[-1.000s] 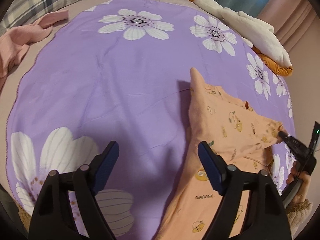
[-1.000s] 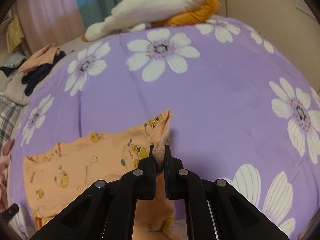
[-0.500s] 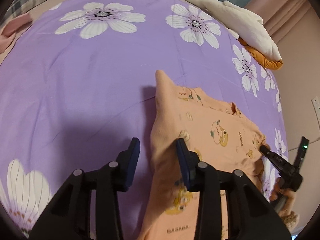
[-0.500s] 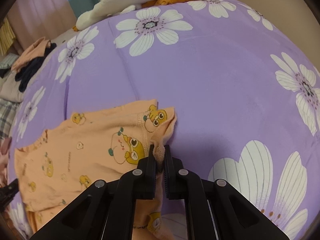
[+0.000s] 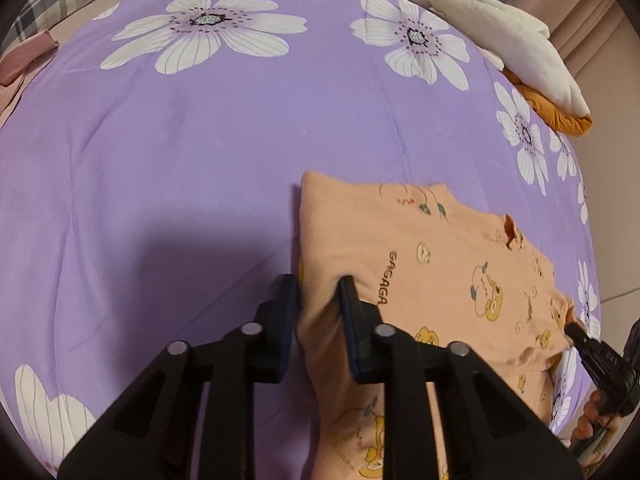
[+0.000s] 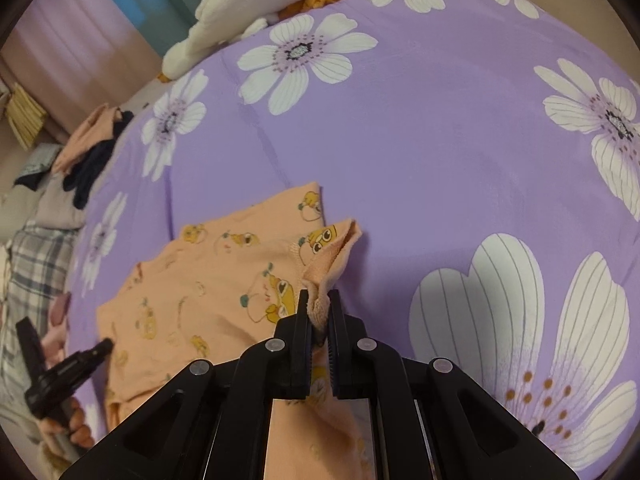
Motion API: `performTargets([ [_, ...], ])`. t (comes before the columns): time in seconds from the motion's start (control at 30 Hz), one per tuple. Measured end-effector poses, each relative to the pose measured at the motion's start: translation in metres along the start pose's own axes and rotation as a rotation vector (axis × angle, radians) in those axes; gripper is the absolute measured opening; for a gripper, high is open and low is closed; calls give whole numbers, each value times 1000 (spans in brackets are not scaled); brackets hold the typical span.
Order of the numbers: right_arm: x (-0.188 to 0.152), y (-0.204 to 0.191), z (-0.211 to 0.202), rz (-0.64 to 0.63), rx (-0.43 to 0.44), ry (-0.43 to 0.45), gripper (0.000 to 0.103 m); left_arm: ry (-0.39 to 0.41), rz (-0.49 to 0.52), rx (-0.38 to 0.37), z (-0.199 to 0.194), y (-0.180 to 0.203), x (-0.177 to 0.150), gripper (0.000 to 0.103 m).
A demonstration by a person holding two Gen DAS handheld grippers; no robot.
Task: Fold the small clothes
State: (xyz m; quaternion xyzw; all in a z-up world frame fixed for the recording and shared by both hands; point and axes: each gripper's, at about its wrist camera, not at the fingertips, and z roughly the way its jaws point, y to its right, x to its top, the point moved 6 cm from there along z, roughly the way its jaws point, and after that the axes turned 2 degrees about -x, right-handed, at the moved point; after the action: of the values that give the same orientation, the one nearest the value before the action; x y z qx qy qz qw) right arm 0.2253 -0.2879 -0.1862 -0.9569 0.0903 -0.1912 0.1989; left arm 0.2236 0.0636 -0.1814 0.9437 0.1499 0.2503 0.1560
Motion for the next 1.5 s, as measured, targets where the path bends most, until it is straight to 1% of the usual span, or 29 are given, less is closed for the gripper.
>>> performTargets([
  [0.13,-4,-5,0,-22,6,-16,7,16,11,28,0,-6,4,19],
  [0.23,-7,-6,5,-60,-44,-24,7,7,13,21,3,-8,4,20],
  [0.33,-12,-2,19,-90,-109,-43,7,11,55,37,5,-6,3,22],
  [0.47,-14,0,26,-82,-111,-33,7,16,54,18,5,-7,2,24],
  [0.5,-13,1,26,-83,-115,-30,7,16,63,12,3,-6,1,26],
  [0.57,-12,0,25,-85,-118,-29,7,10,65,6,-1,-5,-2,37],
  [0.6,-11,0,23,-87,-123,-27,9,1,57,-5,-4,-4,-4,45],
  [0.63,-13,1,21,-88,-131,-25,13,-5,49,-11,-7,-3,-7,48],
  [0.67,-13,-1,21,-90,-140,-22,15,-5,42,-17,-12,-3,-10,48],
  [0.7,-14,-1,18,-92,-147,-19,24,-5,41,-25,-17,-1,-13,49],
  [0.73,-15,-1,16,-95,-150,-17,39,-3,38,-36,-22,1,-17,52],
  [0.77,-17,-2,13,-99,-143,-19,47,0,35,-49,-28,2,-21,55],
  [0.8,-20,-4,9,-106,-125,-23,56,2,32,-68,-37,3,-29,60],
  [0.83,-21,-7,7,-116,-110,-21,56,5,39,-95,-45,6,-37,65],
  [0.9,-27,-11,-2,-156,-105,-15,56,9,61,-140,-60,11,-54,69],
  [1.0,-37,-14,-15,-201,-120,-2,56,12,66,-158,-78,12,-75,72],
  [1.07,-42,-15,-23,-222,-115,4,56,5,57,-179,-87,12,-87,74],
  [1.13,-49,-16,-28,-259,-117,9,57,-2,52,-204,-95,12,-102,79],
  [1.27,-67,-7,-34,-298,-154,-8,57,-30,55,-196,-98,9,-129,79],
  [1.37,-83,3,-42,-294,-147,-35,57,-93,39,-224,-91,5,-147,69],
  [1.4,-87,7,-44,-294,-150,-41,57,-109,40,-228,-89,4,-153,63],
  [1.5,-101,21,-53,-260,-154,-53,57,-136,21,-206,-82,1,-164,62],
])
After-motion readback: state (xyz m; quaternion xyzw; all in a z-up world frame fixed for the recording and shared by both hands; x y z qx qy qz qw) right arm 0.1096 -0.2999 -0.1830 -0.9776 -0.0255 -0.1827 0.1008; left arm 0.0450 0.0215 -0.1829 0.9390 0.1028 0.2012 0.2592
